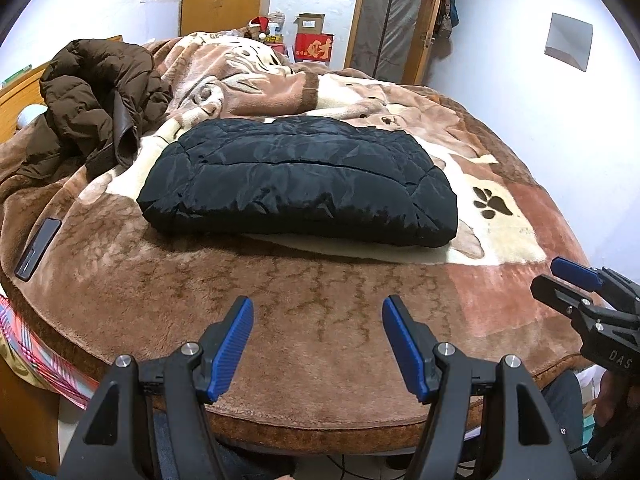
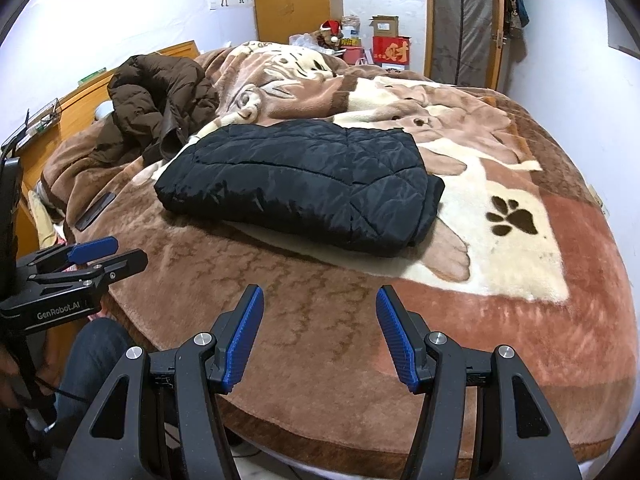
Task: Fold large clothes
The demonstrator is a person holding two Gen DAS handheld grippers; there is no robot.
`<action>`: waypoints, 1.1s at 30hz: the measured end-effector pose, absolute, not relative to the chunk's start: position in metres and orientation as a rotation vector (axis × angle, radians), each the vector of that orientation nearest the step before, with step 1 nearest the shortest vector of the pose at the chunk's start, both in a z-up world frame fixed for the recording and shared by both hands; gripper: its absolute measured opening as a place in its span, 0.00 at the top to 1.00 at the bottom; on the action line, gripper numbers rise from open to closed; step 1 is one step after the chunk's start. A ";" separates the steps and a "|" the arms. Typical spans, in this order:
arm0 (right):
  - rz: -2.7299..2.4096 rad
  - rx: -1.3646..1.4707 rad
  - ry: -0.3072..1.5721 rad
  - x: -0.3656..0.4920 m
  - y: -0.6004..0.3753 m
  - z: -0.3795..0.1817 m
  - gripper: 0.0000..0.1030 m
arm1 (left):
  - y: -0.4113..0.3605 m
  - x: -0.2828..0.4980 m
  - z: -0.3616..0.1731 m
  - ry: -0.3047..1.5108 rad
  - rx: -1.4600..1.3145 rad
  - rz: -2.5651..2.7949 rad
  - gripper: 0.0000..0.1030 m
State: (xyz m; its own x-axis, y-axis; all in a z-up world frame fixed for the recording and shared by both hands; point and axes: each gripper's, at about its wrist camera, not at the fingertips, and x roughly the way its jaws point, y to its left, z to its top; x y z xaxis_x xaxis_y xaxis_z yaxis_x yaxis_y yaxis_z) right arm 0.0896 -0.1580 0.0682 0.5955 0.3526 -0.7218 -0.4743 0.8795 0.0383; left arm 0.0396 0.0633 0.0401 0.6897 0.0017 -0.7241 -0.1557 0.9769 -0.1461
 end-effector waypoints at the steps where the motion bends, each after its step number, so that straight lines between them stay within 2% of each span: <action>1: 0.485 -0.164 0.800 0.089 -0.158 0.068 0.43 | 0.062 0.039 0.040 0.806 -0.204 0.093 0.33; 33: 0.483 -0.169 0.800 0.087 -0.154 0.068 0.43 | 0.060 0.037 0.038 0.812 -0.201 0.120 0.32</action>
